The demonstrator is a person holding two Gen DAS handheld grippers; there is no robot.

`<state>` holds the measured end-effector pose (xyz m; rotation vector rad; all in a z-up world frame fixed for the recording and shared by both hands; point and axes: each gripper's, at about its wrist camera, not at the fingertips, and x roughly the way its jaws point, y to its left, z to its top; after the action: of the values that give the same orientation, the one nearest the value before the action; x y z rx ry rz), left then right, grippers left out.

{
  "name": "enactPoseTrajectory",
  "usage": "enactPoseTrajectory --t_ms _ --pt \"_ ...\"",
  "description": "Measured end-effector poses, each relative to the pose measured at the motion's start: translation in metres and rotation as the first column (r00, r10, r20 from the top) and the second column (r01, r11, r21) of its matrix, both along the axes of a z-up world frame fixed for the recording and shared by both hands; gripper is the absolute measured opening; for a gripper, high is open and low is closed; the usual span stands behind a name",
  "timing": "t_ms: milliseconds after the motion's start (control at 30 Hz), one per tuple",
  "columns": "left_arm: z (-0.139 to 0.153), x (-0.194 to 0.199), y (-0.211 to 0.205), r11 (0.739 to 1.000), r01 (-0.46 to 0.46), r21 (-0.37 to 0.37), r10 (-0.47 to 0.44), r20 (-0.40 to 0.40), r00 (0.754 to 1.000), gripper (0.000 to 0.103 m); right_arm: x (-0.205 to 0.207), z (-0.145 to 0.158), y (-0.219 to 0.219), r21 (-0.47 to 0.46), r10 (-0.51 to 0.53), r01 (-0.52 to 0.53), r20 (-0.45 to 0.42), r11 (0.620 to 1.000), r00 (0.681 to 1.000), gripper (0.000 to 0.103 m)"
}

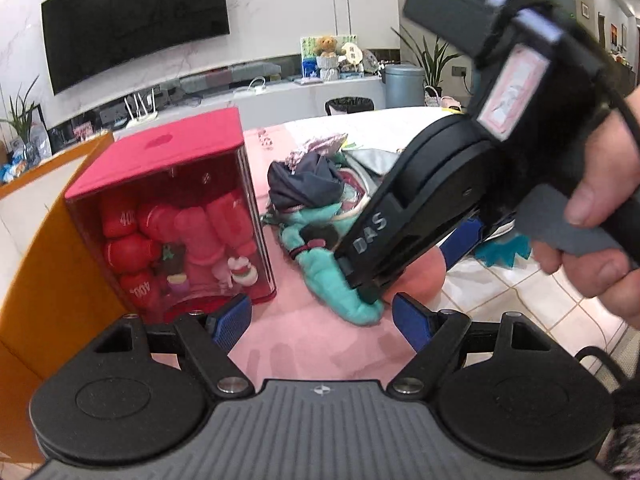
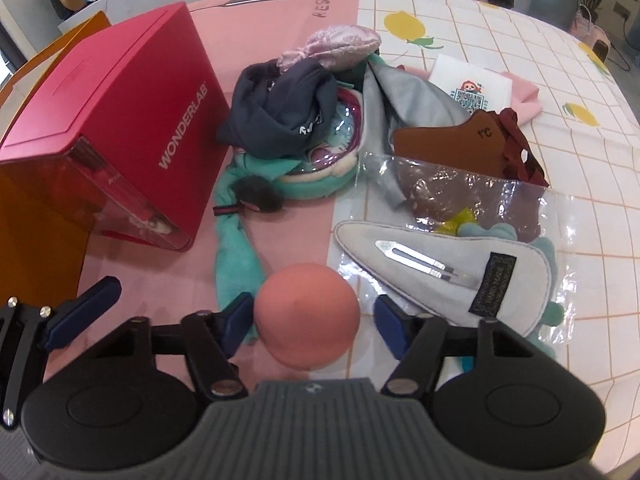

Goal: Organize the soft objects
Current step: 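Reach the right gripper to the pink-orange ball and close on it, then close the left gripper on the teal plush's strap while the right gripper holds the ball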

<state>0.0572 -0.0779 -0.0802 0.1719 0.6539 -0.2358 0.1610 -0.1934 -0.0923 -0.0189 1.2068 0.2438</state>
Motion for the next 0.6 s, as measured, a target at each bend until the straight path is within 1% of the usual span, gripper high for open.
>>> enactPoseTrajectory --t_ms 67,100,167,233,300,367,433,467,533,567,600 --pt "0.0 -0.001 0.003 0.999 0.002 -0.032 -0.002 -0.014 1.0 0.094 -0.002 0.001 -0.002 0.015 0.008 -0.008 -0.003 1.0 1.0 0.051" --pt "0.001 -0.001 0.006 0.999 -0.005 -0.046 0.004 -0.024 1.0 0.094 -0.003 0.003 -0.006 0.042 0.004 -0.004 -0.014 0.999 1.0 0.051" --pt "0.003 -0.001 0.012 0.997 -0.023 -0.075 0.021 -0.033 0.999 0.094 -0.007 0.006 -0.015 0.047 -0.028 0.029 -0.029 0.998 0.999 0.05" --pt "0.004 -0.002 0.022 0.99 -0.052 -0.131 0.045 -0.053 0.998 0.094 -0.015 0.011 -0.019 -0.004 -0.041 0.041 -0.016 0.999 0.999 0.05" --pt "0.004 -0.001 0.029 0.98 -0.066 -0.19 0.053 -0.072 0.996 0.094 -0.026 0.018 -0.022 -0.066 -0.044 0.045 0.026 0.997 0.999 0.05" --pt "0.005 -0.001 0.034 0.968 -0.084 -0.234 0.071 -0.065 0.995 0.094 -0.036 0.024 -0.023 -0.145 -0.039 0.047 0.06 0.988 0.997 0.051" --pt "0.009 -0.001 0.034 0.966 -0.083 -0.247 0.076 -0.041 0.996 0.094 -0.043 0.025 -0.023 -0.251 -0.05 0.069 0.082 0.966 0.995 0.051" --pt "0.01 -0.001 0.032 0.966 -0.078 -0.248 0.073 -0.031 0.997 0.094 -0.044 0.025 -0.025 -0.276 -0.061 0.082 0.086 0.958 0.994 0.051" --pt "0.01 0.003 0.022 0.968 -0.061 -0.242 0.054 -0.035 0.998 0.094 -0.045 0.025 -0.029 -0.267 -0.068 0.085 0.071 0.96 0.995 0.051" --pt "0.007 0.005 0.015 0.972 -0.05 -0.229 0.042 -0.04 0.998 0.092 -0.043 0.024 -0.032 -0.253 -0.069 0.082 0.06 0.964 0.996 0.05" --pt "0.006 0.008 0.011 0.975 -0.053 -0.216 0.044 -0.045 0.998 0.093 -0.042 0.024 -0.032 -0.246 -0.07 0.082 0.057 0.966 0.996 0.051"
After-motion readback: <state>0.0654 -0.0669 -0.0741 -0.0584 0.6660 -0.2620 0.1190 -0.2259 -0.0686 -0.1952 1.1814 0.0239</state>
